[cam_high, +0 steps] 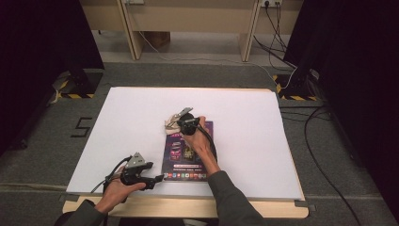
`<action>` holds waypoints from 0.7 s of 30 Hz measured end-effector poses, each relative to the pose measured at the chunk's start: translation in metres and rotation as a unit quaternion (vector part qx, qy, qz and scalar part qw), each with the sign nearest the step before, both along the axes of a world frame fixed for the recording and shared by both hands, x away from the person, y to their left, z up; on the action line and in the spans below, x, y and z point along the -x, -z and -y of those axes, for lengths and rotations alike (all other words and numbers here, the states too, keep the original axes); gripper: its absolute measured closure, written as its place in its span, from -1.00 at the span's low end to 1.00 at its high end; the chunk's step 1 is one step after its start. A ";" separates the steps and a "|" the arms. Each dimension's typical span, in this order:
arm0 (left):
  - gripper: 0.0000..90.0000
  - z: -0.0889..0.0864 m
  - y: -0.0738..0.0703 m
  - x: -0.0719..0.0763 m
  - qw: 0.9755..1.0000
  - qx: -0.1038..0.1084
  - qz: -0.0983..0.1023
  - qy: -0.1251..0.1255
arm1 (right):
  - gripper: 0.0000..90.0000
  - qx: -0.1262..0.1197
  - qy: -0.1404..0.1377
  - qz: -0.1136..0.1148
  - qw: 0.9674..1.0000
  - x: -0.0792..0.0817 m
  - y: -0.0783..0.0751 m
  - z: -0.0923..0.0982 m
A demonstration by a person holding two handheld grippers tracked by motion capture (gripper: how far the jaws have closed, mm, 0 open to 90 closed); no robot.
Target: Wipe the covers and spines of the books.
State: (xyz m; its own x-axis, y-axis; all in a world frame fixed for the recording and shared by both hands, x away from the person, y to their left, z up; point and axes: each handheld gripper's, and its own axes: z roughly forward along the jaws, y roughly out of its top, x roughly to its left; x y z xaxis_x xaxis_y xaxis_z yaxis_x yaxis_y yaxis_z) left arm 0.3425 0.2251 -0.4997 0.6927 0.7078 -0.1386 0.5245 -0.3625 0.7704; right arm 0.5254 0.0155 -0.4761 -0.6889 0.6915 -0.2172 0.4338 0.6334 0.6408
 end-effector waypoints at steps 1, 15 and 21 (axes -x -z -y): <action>-0.40 0.000 0.000 0.000 1.000 0.000 0.000 0.000 | 0.69 0.001 0.001 0.002 1.000 -0.002 0.000 0.001; -0.40 0.000 0.000 0.000 1.000 -0.002 0.000 0.001 | 0.69 0.001 -0.059 0.001 0.998 0.006 0.000 -0.036; -0.39 0.000 0.000 0.001 1.000 -0.001 0.002 0.002 | 0.69 0.017 -0.026 0.003 1.000 -0.003 -0.001 -0.023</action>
State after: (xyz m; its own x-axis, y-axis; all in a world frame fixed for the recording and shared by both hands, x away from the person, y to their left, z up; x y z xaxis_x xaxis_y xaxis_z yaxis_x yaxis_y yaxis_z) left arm 0.3418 0.2253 -0.4994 0.6955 0.7060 -0.1340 0.5204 -0.3662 0.7714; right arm 0.5279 0.0387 -0.4752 -0.7217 0.6474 -0.2450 0.3964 0.6767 0.6204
